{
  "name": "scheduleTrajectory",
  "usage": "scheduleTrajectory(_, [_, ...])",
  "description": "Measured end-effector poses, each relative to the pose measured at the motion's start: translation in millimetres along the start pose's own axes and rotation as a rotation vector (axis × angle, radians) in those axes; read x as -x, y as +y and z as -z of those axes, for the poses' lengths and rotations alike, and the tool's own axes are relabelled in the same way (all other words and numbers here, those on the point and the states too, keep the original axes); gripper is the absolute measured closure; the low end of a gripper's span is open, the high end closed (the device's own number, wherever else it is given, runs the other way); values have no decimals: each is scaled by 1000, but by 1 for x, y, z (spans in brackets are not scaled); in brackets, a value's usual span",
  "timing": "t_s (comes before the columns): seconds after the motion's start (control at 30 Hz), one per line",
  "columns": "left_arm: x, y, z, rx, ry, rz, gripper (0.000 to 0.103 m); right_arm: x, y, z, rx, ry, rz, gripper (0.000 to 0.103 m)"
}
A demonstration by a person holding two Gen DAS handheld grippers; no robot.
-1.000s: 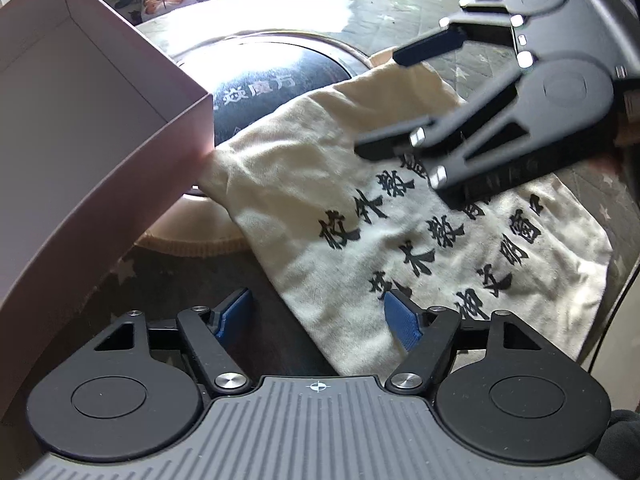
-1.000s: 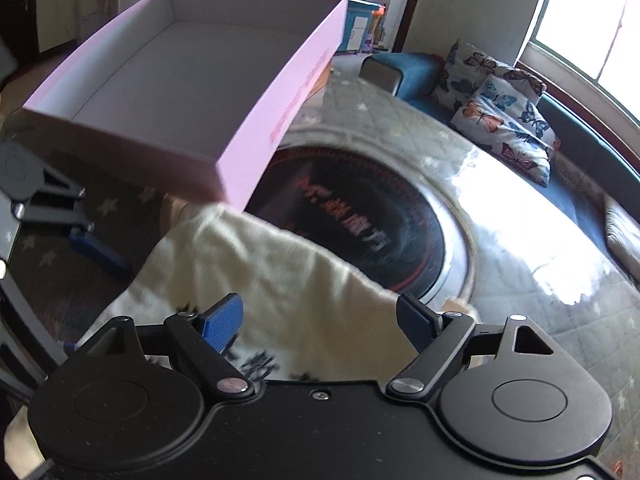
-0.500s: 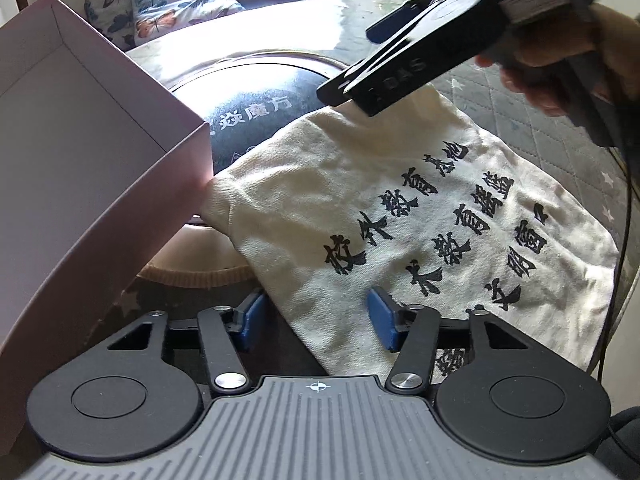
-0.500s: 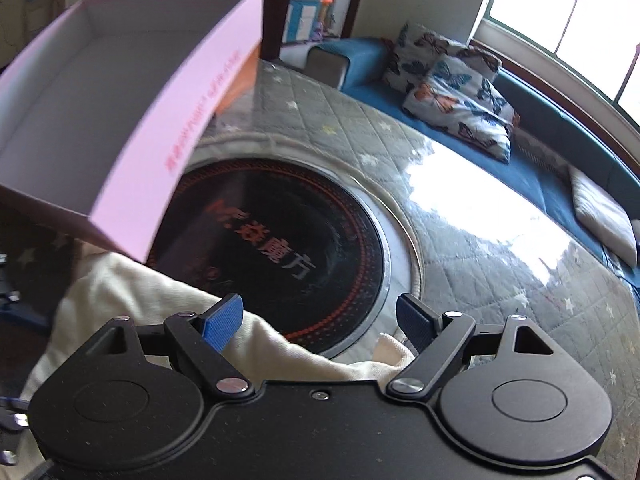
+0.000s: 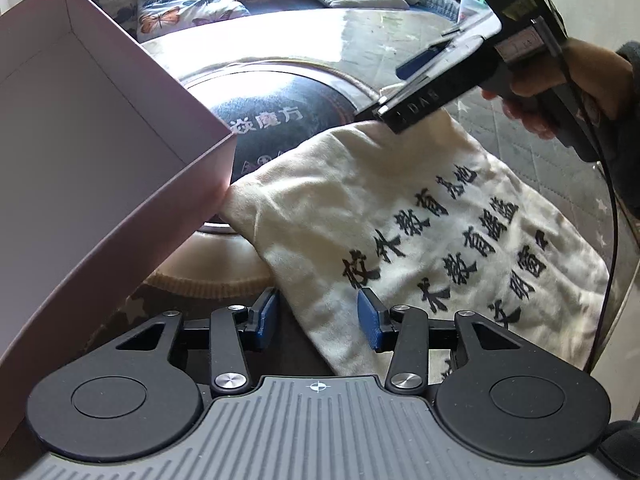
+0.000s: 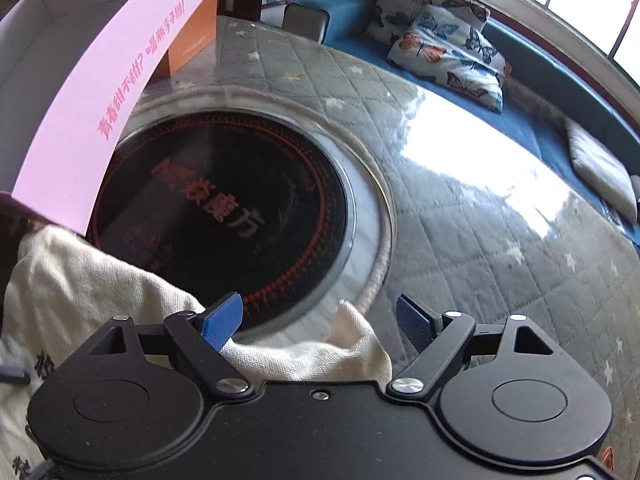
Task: Fold shopping bag
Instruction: 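Grasp the bag's opening edge with the right gripper and lift it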
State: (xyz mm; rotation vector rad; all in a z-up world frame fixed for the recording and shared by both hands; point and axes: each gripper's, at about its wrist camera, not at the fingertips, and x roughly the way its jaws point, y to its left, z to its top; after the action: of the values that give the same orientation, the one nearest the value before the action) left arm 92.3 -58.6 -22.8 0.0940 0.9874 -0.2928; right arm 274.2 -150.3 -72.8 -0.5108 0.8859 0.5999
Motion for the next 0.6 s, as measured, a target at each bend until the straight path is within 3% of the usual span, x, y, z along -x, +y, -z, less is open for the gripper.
scheduleTrajectory(0.23, [2,5,-13,2,-33,32,62,13,-2,15,36,18,35,17])
scheduleTrajectory(0.47, [-5,17,-28,79,-39,57,56,24,-8,10,43,-22,-3,17])
scheduleTrajectory(0.6, [-7,22,-32,130,-66,53,46,18,-10,7,37,-16,-3,17])
